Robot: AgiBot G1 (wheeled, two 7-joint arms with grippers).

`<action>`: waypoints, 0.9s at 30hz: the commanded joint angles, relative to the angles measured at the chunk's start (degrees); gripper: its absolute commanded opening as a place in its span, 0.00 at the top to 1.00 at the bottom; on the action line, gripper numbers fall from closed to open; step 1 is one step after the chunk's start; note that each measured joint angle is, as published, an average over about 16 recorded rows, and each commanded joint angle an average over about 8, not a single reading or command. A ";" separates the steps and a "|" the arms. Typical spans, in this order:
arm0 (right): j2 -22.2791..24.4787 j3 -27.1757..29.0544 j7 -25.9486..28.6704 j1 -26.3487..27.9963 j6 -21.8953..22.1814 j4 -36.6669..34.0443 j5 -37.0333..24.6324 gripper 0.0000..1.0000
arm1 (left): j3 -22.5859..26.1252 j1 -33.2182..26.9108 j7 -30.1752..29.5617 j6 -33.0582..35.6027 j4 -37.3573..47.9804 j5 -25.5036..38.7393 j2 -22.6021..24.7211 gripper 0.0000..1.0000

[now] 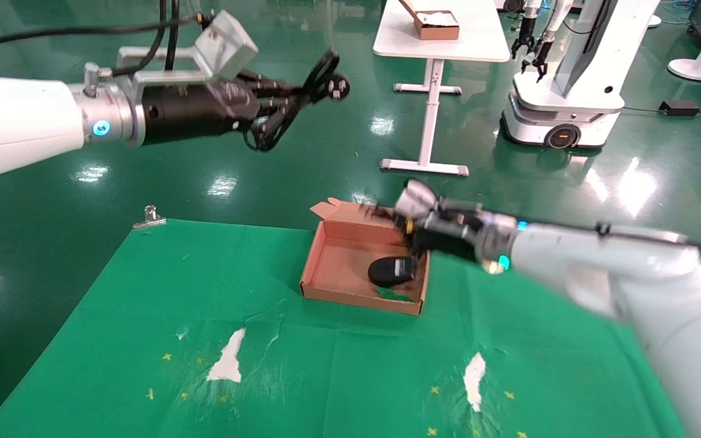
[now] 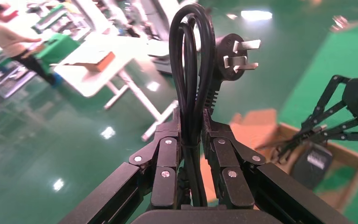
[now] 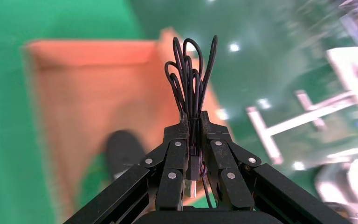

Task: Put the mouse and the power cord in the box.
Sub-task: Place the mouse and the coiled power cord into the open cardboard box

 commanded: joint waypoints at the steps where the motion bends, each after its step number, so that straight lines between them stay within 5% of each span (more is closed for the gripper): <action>1: -0.09 -0.18 0.84 -2.04 -0.95 0.69 0.34 0.66 | 0.49 -0.26 0.58 1.09 -0.04 0.70 -0.50 1.00; 5: 0.01 -1.07 2.29 -2.91 -2.70 1.79 0.44 0.16 | 1.06 0.16 1.76 2.97 0.18 1.50 -1.68 1.00; 7: 0.06 -1.41 2.84 -2.90 -2.84 2.18 0.57 0.00 | 1.14 0.45 2.19 3.48 0.33 1.63 -2.06 1.00; 18: 0.57 -0.72 3.04 -1.23 1.50 2.75 3.95 0.00 | 1.71 1.61 3.24 3.56 0.76 2.43 -1.14 1.00; 27: 3.22 1.99 -0.04 4.90 6.21 0.88 7.79 0.00 | 2.56 3.78 3.56 0.51 0.54 3.63 4.20 1.00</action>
